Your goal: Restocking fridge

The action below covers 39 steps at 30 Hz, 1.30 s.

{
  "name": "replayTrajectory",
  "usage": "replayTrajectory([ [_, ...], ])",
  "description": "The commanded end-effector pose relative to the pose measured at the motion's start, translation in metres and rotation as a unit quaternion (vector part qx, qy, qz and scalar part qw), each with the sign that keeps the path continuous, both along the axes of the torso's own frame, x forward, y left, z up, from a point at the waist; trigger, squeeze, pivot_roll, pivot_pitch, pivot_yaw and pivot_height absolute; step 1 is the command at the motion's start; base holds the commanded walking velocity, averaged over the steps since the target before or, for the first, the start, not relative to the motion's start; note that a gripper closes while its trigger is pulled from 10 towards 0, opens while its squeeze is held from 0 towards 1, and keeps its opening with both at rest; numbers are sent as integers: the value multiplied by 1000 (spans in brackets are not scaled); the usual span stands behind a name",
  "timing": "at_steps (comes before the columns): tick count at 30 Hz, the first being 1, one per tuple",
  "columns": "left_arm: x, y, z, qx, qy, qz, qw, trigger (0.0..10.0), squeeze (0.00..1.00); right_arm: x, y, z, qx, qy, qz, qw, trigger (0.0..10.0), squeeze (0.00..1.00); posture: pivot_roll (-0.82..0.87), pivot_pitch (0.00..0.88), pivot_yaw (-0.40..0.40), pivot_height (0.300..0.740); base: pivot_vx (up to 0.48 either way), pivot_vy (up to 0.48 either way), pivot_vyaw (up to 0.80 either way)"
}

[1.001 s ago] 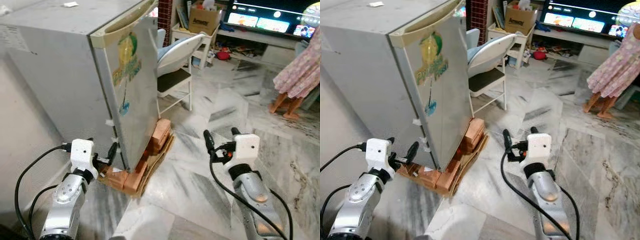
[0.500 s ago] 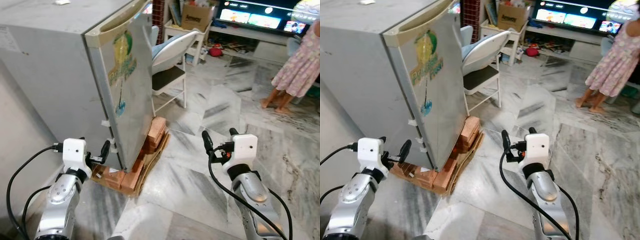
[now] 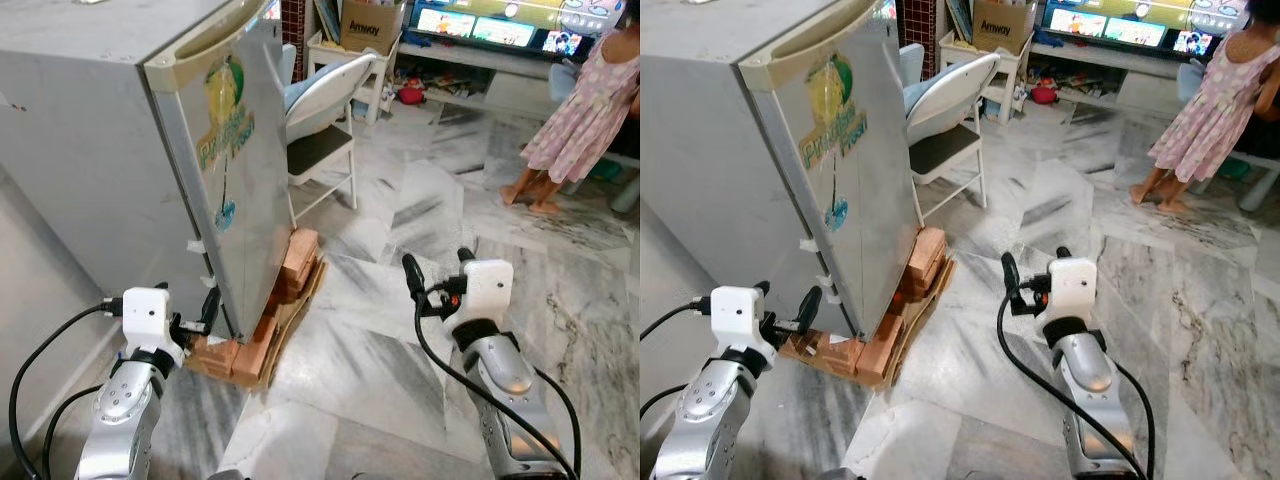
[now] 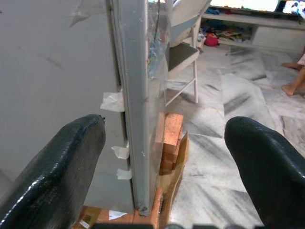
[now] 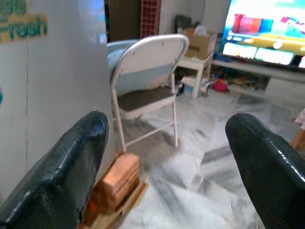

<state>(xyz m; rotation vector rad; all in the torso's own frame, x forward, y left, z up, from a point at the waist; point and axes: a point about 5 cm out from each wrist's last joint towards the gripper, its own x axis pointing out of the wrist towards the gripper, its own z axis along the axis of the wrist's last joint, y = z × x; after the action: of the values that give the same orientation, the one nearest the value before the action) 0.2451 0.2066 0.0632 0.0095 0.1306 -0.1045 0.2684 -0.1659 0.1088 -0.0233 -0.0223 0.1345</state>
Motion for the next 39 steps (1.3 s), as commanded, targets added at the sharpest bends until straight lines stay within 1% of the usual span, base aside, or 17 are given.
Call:
replayTrajectory([
  [1, 7, 2, 8, 7, -11, -2, 1000, 10000, 0, -3, -8, -4, -1, 12, -18, 1000, 10000, 0, -51, 20, -28, 740, 0, 0, -800],
  [6, 16, 9, 12, 17, -18, 5, 1000, 10000, 0, -7, -7, -6, -3, 14, -15, 1000, 10000, 0, -62, 27, -34, 740, 0, 0, -374],
  [14, 20, 14, 15, 21, -22, 14, 999, 10000, 0, -5, -4, -4, -3, 12, -10, 1000, 10000, 0, -45, 32, -29, 740, 0, 0, 0],
  [18, 24, 16, 15, 28, -22, 15, 999, 10000, 0, -5, -1, -3, 6, 8, -15, 1000, 10000, 0, -33, 40, -25, 740, 0, 0, 0],
  [19, 26, 16, 16, 31, -22, 15, 999, 10000, 0, -6, 0, -5, 7, 11, -14, 1000, 10000, 0, -23, 50, -28, 740, 0, 0, 0],
  [20, 32, 14, 16, 34, -22, 19, 999, 10000, 0, -11, 0, -8, 5, 19, -6, 1000, 10000, 0, -22, 57, -41, 740, 0, 0, 0],
  [22, 34, 13, 16, 35, -22, 19, 999, 10000, 0, -13, 0, -9, 3, 22, -2, 1000, 10000, 0, -25, 56, -46, 740, 0, 0, 0],
  [24, 40, 14, 15, 42, -22, 28, 998, 10000, 0, -14, 0, -8, 0, 22, 2, 1000, 10000, 0, -37, 60, -50, 740, 0, 0, 0],
  [25, 44, 15, 15, 38, -20, 33, 999, 10000, 0, -14, -2, -6, 0, 19, -1, 1000, 10000, 0, -47, 66, -52, 740, 0, 0, 0],
  [26, 44, 15, 15, 38, -20, 33, 999, 10000, 0, -14, -2, -6, 0, 19, -1, 1000, 10000, 0, -47, 66, -52, 740, 0, 0, 0],
  [27, 50, 14, 16, 30, -20, 31, 999, 10000, 0, -13, -4, -4, -1, 18, -5, 1000, 10000, 0, -55, 72, -56, 740, 0, 0, 0],
  [28, 52, 14, 16, 25, -20, 29, 999, 10000, 0, -13, -5, -3, -1, 18, -8, 1000, 10000, 0, -55, 72, -56, 740, 0, 0, 0],
  [29, 55, 13, 17, 23, -21, 27, 999, 10000, 0, -14, -7, -3, -3, 19, -10, 1000, 10000, 0, -64, 77, -60, 740, 0, 0, 0],
  [34, 72, 0, 21, 12, -24, 11, 1000, 10000, 0, -31, -15, -7, -19, 38, -7, 999, 10000, 0, -95, 104, -82, 740, 0, 0, 0],
  [37, 82, -5, 24, 5, -27, 12, 1000, 10000, 0, -36, -17, -5, -23, 42, -6, 999, 10000, 0, -117, 116, -91, 740, 0, 0, 0],
  [39, 84, -7, 24, 2, -27, 9, 1000, 10000, 0, -37, -17, -5, -24, 43, -5, 999, 10000, 0, -123, 120, -94, 740, 0, 0, 0],
])
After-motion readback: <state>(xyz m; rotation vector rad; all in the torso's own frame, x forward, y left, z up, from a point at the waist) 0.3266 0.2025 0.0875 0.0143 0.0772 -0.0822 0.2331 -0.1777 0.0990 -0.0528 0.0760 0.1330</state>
